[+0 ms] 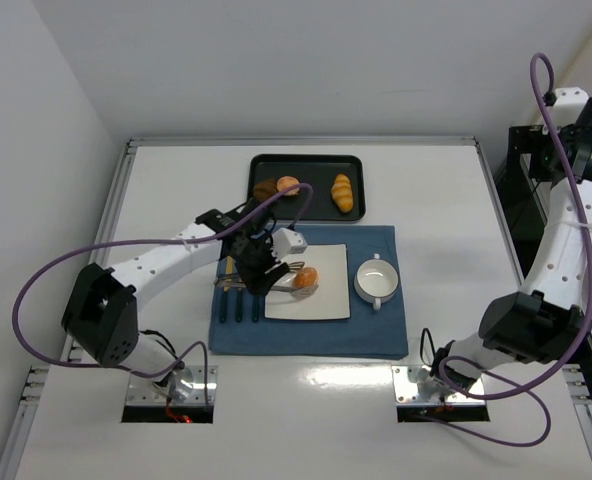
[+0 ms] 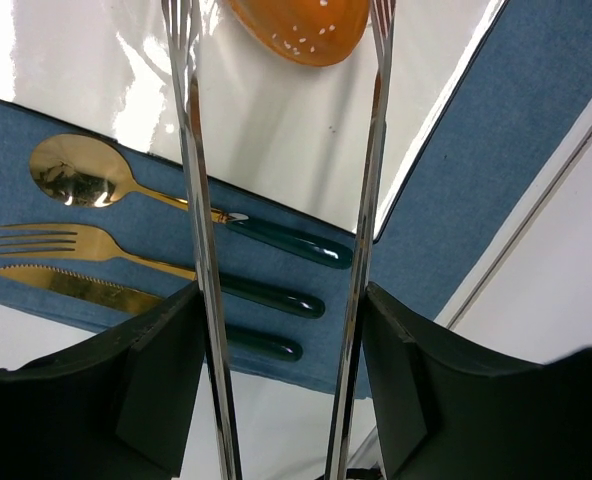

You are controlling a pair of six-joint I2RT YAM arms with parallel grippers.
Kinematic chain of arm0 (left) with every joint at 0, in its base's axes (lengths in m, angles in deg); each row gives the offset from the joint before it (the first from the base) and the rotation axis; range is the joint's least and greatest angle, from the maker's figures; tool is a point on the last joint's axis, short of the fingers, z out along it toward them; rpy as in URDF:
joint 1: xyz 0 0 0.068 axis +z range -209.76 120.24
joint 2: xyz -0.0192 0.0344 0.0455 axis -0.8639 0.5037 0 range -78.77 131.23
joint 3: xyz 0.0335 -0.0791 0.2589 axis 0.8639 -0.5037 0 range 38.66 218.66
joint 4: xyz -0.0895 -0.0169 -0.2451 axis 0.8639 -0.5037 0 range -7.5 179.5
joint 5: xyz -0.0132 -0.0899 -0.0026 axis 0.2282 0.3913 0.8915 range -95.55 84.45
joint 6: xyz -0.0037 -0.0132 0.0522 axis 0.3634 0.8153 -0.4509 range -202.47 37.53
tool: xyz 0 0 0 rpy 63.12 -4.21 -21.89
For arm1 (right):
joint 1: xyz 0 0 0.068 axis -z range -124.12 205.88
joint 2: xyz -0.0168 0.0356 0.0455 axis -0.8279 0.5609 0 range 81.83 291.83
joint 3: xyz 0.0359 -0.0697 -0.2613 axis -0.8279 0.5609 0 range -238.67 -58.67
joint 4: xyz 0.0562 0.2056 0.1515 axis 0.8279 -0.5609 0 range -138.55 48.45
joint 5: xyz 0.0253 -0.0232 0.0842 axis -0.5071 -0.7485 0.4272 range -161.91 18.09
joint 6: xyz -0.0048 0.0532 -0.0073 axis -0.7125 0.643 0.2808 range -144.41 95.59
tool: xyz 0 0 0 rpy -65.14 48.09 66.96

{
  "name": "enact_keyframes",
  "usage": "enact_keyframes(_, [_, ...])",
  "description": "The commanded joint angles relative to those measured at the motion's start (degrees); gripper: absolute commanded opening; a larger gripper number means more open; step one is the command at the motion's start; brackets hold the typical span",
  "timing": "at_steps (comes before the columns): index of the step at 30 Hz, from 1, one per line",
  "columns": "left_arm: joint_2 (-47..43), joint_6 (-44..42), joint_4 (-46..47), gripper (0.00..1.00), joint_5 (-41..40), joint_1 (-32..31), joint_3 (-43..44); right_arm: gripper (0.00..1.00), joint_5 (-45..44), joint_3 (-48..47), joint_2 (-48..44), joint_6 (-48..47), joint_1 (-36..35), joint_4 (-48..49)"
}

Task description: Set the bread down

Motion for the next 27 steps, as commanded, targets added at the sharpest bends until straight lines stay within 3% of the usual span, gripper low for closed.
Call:
enact_keyframes(1, [-2.7,0.3,0.5,0.56,1.7,-0.6,1.4,1.0,1.8,-2.5,0.2,0.2,-0.1,0.9])
enact_keyframes(27, [-4.4,2.0,-1.8,0.56,4.1,-0.1,7.9,1.0,1.8,-4.1,1.3,-0.3,-0.1,0.4])
